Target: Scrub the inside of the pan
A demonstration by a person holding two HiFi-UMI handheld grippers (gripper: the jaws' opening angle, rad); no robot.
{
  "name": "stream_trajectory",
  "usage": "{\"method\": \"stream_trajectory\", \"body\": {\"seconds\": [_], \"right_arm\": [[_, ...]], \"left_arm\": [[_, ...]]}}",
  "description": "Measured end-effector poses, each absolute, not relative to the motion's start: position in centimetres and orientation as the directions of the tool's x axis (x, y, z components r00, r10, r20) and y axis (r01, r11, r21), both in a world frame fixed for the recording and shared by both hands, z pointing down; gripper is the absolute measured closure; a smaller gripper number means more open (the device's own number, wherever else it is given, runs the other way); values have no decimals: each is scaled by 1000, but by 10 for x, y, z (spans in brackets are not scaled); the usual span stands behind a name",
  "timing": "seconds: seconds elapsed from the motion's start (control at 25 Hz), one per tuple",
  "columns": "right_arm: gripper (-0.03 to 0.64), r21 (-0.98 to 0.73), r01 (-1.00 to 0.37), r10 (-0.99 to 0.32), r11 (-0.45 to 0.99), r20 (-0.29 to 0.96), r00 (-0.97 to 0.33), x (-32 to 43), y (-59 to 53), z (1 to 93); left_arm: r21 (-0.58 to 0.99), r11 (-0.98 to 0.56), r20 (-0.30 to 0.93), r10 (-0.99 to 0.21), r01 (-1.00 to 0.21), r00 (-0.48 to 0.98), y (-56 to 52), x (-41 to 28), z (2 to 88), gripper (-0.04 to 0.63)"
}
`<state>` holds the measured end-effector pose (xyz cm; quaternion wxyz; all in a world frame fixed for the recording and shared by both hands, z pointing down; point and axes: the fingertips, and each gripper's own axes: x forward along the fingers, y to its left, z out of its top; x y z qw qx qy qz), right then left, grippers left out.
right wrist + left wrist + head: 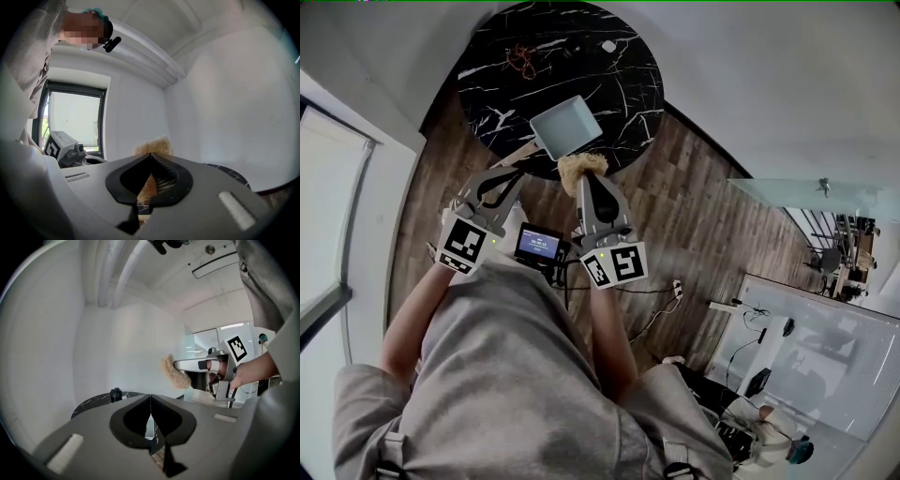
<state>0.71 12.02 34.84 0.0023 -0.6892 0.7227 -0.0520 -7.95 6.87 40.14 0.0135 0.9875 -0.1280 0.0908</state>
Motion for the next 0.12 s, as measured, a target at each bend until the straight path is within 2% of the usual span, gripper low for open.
{"method": "stream_trajectory", "body": {"seconds": [0.12], "right_arm": [[601, -81, -996, -996, 40, 76, -47, 10, 117, 355]], "left_arm": [[14, -966, 191, -249, -257, 949, 64, -76, 409, 591]]}}
